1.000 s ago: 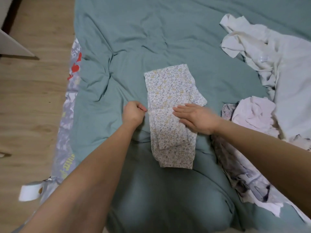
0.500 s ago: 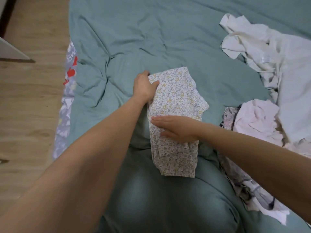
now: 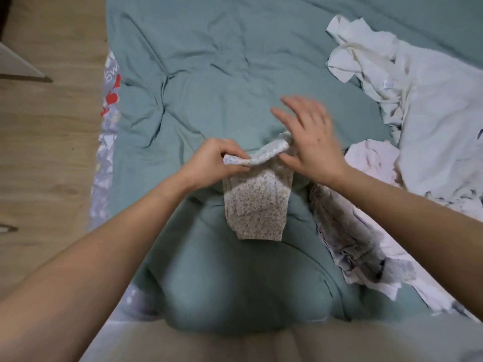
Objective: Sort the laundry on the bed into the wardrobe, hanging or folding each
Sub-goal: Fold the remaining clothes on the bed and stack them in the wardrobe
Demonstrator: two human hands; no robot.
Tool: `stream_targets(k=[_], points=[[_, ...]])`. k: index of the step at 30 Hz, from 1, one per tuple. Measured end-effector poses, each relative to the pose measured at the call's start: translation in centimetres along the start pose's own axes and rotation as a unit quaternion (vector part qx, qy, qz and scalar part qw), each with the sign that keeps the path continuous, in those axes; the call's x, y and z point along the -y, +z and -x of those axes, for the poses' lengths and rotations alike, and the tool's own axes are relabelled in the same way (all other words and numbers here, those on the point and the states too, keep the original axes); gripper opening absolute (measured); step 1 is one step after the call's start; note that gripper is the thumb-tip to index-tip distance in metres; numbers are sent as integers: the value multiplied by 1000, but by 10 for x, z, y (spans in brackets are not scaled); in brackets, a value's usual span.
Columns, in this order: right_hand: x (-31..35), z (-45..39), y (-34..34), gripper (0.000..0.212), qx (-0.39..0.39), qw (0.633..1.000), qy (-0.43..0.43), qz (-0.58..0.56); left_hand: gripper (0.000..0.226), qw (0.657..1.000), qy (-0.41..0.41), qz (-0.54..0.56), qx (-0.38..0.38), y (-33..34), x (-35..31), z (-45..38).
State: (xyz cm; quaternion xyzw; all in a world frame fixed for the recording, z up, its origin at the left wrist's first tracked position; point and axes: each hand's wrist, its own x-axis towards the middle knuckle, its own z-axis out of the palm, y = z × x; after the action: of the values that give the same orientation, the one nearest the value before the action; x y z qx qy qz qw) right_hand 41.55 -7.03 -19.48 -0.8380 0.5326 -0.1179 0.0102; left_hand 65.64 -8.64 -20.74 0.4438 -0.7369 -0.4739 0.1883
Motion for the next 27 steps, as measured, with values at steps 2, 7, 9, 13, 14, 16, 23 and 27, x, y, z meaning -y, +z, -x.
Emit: stream_targets(k=[2,7,9,13,14,16,23,27], points=[[0,3,-1,39,54,995,-84,1,17,999,4,-32,1,10,-1,18],[21,56,11,11,111,970,-210,-59,25,983,5,-173,61,32,13,61],[31,79,26,20,135,963,-227,-60,26,970,-10,-224,98,43,19,75],[40,108,55,16,204,952,-216,-74,27,939,-41,-293,175,62,28,87],[41,109,57,30,205,955,-196,-90,27,942,-52,-293,158,65,31,88],[43,98,56,40,163,972,-117,-118,26,965,-85,-246,7,71,36,84],[26,24,65,38,256,955,126,-86,51,914,-351,27,-202,82,42,18],[10,-2,63,46,359,920,112,-111,51,906,-384,84,-158,79,50,5]])
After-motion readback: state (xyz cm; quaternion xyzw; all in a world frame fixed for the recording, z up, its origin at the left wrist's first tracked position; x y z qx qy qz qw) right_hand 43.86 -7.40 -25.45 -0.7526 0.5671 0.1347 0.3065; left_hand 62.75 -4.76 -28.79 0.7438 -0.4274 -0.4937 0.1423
